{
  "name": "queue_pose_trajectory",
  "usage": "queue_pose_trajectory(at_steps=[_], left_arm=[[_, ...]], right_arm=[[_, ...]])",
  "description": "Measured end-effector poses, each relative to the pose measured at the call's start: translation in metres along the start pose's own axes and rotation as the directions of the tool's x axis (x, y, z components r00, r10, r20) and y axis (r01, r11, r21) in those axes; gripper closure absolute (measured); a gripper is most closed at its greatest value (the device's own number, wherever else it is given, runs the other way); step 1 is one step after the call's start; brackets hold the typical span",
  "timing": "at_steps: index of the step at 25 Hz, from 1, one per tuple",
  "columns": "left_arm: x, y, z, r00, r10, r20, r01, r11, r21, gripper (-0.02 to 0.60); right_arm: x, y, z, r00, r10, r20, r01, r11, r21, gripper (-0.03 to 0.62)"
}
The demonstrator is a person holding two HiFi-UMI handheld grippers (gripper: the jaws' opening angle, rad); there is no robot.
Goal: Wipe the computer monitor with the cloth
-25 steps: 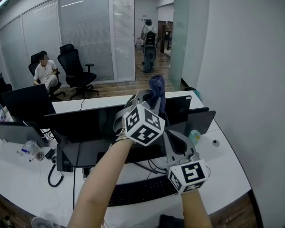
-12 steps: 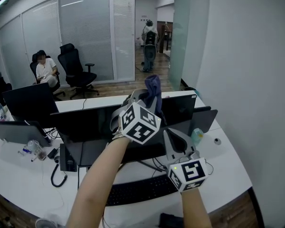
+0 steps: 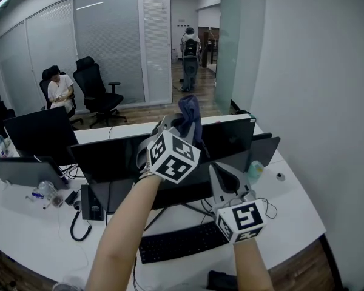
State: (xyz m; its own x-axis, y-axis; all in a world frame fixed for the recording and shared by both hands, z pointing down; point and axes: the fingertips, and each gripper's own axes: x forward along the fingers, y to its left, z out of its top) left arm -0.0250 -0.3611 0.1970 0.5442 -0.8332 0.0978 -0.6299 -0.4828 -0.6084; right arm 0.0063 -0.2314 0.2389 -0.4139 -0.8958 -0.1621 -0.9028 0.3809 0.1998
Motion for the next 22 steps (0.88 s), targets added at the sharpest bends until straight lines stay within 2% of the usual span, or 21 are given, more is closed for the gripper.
queue_pose_trajectory(at_steps=[7,22], left_arm=[[-0.016,0.015,-0.015,1.0,-0.013,-0.02,0.013,1.0,0.003,0.522],[-0.043,0.04,-0.038,0.999,0.007,-0.049,-0.007,1.0,0.014,0.522]], right_arm=[[0.006,0.022,0.0,1.0,0.01,-0.001,-0.01,1.0,-0.003,0.586],[0.01,0.049,0.012,1.0,0.008,0.017,-0.008,1.0,-0.017,0.586]])
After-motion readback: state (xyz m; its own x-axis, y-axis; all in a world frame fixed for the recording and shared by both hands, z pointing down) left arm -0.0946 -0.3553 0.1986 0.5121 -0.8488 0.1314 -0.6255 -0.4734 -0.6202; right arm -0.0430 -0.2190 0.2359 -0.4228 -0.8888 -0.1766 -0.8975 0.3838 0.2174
